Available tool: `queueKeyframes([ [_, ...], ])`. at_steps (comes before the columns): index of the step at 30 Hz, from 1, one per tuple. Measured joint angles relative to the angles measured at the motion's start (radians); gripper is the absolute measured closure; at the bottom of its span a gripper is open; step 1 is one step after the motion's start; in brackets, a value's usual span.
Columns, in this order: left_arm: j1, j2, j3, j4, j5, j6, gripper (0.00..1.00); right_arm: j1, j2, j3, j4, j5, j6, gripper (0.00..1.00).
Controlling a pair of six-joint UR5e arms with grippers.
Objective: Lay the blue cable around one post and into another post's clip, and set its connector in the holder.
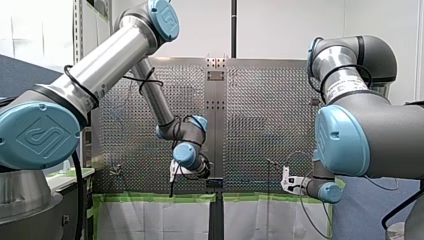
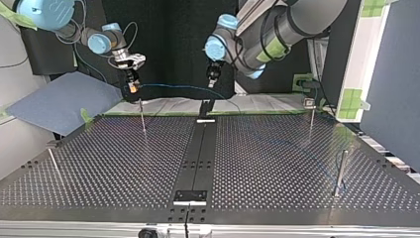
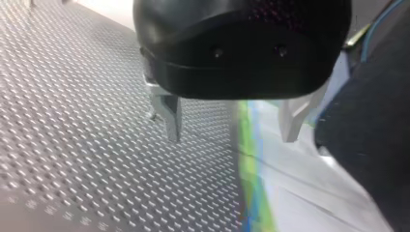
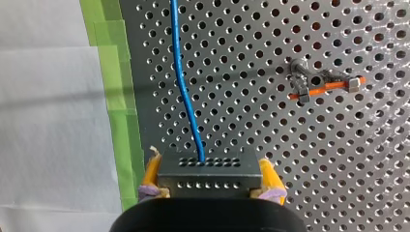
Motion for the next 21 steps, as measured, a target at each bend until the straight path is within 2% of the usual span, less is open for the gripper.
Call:
queueKeyframes([
  [9,-0.029,-0.018,0.033,0.072,-0.002,0.028,0.01,0.001,0.0,0.0,-0.001,0.0,0.002,1.0],
  [14,-0.046,-0.06,0.034,0.117,-0.007,0.049,0.01,0.001,0.0,0.0,-0.001,0.001,0.002,1.0],
  [21,-0.054,-0.115,0.049,0.175,-0.011,0.039,0.01,0.002,0.0,0.0,0.001,0.001,0.002,1.0],
])
